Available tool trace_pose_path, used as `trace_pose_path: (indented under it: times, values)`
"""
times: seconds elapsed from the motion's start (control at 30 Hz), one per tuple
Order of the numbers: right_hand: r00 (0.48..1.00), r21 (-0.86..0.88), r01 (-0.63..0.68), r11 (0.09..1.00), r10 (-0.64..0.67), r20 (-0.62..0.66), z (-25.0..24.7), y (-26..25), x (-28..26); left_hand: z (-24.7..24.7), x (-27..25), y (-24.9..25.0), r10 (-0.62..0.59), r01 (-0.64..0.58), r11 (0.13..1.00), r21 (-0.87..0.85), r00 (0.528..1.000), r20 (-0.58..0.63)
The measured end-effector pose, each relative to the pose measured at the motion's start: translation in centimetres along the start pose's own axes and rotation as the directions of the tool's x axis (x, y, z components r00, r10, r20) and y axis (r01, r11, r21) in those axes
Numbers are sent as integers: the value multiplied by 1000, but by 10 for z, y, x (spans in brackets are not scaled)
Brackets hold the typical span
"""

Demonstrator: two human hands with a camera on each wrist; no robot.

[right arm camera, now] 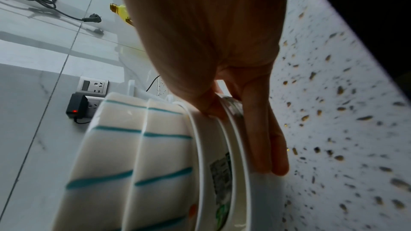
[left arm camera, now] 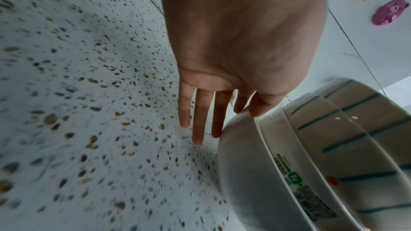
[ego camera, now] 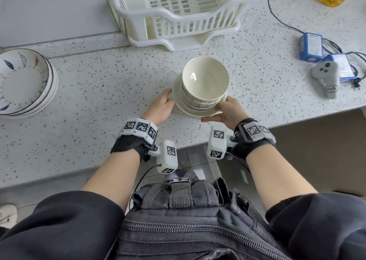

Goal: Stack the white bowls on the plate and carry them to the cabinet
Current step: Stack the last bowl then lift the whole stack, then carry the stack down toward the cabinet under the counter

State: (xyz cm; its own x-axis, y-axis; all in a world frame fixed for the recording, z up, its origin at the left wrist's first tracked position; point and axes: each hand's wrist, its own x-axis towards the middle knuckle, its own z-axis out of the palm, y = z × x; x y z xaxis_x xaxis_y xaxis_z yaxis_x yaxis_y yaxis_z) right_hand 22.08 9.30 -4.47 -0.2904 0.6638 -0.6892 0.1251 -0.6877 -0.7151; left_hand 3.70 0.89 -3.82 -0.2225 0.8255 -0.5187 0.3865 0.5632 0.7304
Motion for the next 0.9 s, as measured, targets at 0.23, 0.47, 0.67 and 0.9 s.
trace_pose_path:
  times: [0.23,0.47,0.67,0.9]
  values:
    - [1000,29,26,999,-26,-8,-39,32,-52,52,-53,6,31,-40,995,-94,995,-97]
    - [999,11,12,1000,-13,32,-88,85,-117,122,-114,-18,51,-68,990,-122,990,-133]
    - [1000,-5,24,1000,-23,15,-103,127,-152,146,-148,-39,59,-69,993,-94,992,-112]
    - [1000,118,11,993,-7,-29,-95,185,-160,145,-164,-73,212,-173,971,167,944,-251]
